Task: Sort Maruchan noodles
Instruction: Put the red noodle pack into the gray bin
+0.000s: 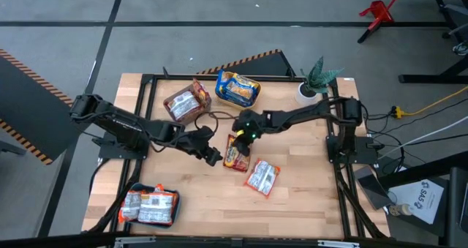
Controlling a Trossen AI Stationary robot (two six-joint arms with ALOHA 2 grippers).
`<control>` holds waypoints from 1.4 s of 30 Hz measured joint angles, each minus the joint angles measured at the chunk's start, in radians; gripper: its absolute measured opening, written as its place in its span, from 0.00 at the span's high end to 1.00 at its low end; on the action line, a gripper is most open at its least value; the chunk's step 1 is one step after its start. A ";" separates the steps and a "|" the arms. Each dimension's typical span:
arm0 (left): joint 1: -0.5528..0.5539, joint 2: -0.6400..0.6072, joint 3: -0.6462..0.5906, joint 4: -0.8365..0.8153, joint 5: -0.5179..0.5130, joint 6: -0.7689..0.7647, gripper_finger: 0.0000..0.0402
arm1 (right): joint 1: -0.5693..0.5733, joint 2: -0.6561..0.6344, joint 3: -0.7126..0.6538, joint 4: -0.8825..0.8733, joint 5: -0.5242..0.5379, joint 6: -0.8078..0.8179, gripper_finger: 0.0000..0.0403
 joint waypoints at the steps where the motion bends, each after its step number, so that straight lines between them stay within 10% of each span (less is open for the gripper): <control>1: -0.006 0.000 0.000 0.000 -0.008 -0.011 0.50 | 0.006 0.013 0.001 0.019 0.000 0.002 1.00; 15: -0.030 0.000 0.000 -0.001 -0.062 -0.039 0.50 | -0.042 0.034 0.006 -0.078 0.268 0.219 1.00; 26: -0.021 0.000 -0.008 -0.083 -0.352 -0.153 0.50 | -0.108 -0.056 -0.004 -0.265 0.408 0.418 1.00; 42: 0.036 0.118 -0.334 0.718 -0.440 -0.333 0.50 | -0.202 -0.297 -0.170 -0.258 0.044 0.224 1.00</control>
